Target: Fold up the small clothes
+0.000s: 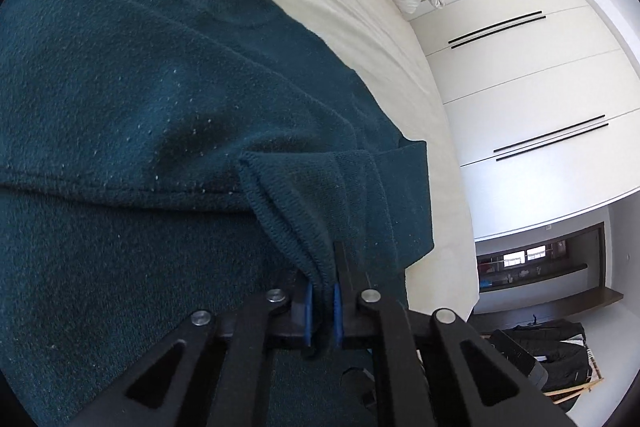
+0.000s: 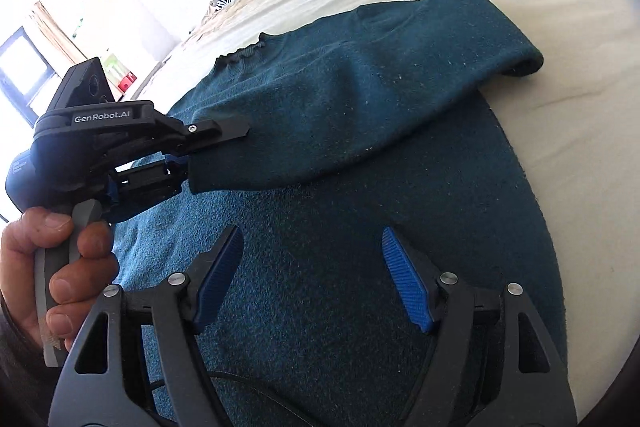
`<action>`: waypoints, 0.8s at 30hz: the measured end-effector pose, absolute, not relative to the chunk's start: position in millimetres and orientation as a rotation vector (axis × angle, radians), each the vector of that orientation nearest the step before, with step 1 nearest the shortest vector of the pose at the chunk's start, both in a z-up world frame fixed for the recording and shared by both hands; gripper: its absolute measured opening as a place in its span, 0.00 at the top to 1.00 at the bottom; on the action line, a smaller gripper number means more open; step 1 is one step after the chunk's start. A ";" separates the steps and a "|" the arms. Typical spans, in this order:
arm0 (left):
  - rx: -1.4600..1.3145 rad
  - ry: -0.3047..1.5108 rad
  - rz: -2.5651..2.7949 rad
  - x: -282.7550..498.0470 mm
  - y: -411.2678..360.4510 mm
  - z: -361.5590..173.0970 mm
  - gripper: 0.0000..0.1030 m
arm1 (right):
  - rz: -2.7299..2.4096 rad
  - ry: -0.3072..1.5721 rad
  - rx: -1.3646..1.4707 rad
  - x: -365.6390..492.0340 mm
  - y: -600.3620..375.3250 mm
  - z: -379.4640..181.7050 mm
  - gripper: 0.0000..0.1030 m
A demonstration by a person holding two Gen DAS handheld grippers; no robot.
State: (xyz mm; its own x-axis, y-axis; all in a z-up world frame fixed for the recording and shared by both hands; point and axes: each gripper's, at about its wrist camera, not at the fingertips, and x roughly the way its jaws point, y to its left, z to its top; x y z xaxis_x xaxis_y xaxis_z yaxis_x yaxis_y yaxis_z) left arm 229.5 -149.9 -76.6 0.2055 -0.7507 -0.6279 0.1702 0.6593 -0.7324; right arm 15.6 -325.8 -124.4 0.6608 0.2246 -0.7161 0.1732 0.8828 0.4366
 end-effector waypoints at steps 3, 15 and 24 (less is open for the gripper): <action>-0.492 1.113 -0.709 223.5 -145.4 -42.3 0.92 | 0.032 0.852 0.533 10.1 -332.5 -124.4 0.32; -0.299 0.969 -0.654 267.3 -65.2 10.1 0.92 | 0.024 0.862 0.541 29.0 -329.1 -124.4 0.32; -0.327 1.029 -0.548 302.1 -17.1 -47.4 0.92 | 0.035 0.847 0.609 41.8 -341.1 -113.9 0.32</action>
